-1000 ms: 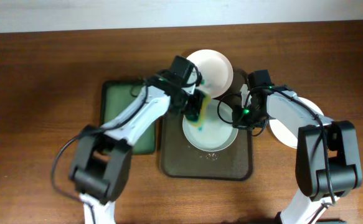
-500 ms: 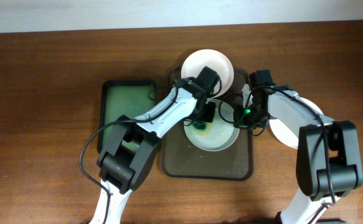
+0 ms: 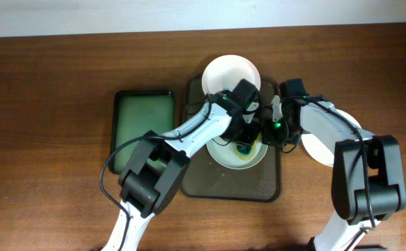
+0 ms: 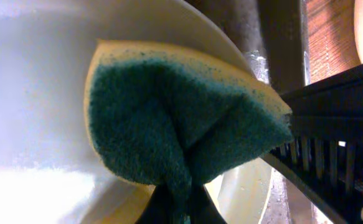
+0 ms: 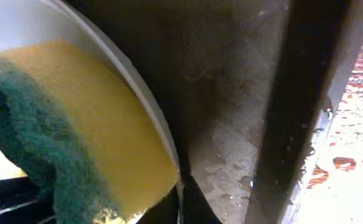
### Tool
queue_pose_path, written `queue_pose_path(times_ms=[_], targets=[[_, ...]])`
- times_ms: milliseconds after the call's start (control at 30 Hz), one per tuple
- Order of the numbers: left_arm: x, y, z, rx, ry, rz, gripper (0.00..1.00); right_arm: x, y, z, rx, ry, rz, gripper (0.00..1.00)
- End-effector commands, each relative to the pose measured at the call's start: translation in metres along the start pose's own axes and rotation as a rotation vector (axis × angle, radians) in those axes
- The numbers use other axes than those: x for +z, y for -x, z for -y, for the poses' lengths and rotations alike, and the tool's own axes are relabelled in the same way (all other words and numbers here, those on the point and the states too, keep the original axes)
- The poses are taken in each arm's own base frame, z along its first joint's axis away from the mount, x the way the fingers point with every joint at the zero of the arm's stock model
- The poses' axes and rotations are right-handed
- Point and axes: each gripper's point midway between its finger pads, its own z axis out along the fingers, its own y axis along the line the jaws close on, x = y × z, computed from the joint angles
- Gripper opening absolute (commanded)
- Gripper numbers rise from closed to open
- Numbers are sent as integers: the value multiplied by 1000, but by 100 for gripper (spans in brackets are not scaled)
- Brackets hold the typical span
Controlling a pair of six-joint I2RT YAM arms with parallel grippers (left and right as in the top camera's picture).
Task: Clean dirty plates on tray and stack at the side
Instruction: 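Scrub the held plate with the sponge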
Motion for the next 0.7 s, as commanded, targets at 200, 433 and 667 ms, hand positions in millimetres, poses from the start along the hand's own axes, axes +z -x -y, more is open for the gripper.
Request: queue_pose_path(times_ms=[200,433,667], targets=[[-23,-14,-103,18,620,-6,0,5,1,1,-13,-21,-4,4],[-65,-19,-164,-109,801,-29,0,5,1,1,-13,-21,-4,4],[-17,-6,-78,-165,196,-48,0,5,1,1,-13,-21,-3,4]])
